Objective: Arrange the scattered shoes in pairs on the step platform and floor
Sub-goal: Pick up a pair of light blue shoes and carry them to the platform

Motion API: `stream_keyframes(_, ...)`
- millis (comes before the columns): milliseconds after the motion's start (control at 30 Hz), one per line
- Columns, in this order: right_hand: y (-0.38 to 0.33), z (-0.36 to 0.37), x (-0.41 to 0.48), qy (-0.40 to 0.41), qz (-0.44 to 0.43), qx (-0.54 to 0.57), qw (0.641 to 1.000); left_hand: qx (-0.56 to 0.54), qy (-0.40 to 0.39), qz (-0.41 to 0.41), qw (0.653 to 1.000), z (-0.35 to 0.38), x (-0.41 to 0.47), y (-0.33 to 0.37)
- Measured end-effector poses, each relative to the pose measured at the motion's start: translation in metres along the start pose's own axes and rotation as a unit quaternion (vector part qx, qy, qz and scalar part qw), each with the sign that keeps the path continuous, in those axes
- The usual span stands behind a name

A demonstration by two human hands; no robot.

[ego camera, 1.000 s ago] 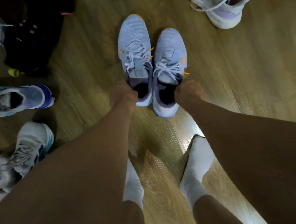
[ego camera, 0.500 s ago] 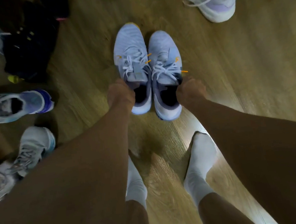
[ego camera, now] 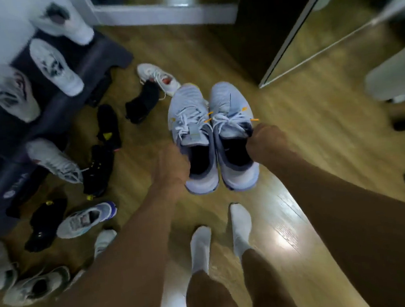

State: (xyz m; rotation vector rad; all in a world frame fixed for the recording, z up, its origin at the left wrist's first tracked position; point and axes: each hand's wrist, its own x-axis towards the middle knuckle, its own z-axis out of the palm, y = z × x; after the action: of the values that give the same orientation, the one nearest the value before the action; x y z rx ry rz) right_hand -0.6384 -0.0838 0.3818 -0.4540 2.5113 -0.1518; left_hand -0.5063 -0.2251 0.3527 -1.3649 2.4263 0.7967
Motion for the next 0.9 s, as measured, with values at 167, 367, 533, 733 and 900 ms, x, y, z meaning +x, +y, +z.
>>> stream_keyframes(167,0.027,-0.141,-0.089,0.137,0.034,0.023,0.990,0.030,0.059,0.122,0.990,-0.107,-0.077,0.104)
stream_keyframes(367,0.089,-0.235,-0.226,0.248,0.138,0.053,0.957,0.056,0.045,0.269,0.960,-0.173,-0.183,0.205)
stream_keyframes(533,0.170,-0.259,-0.319,0.286,0.242,0.130,0.918,0.114,0.037,0.390,0.913,-0.167,-0.273,0.282)
stream_keyframes(733,0.295,-0.246,-0.423,0.316,0.350,0.210,0.857,0.145,-0.006,0.493,0.858,-0.104,-0.398,0.360)
stream_keyframes(900,0.405,-0.228,-0.515,0.339,0.406,0.199,0.825,0.155,-0.050,0.556,0.815,-0.028,-0.514,0.406)
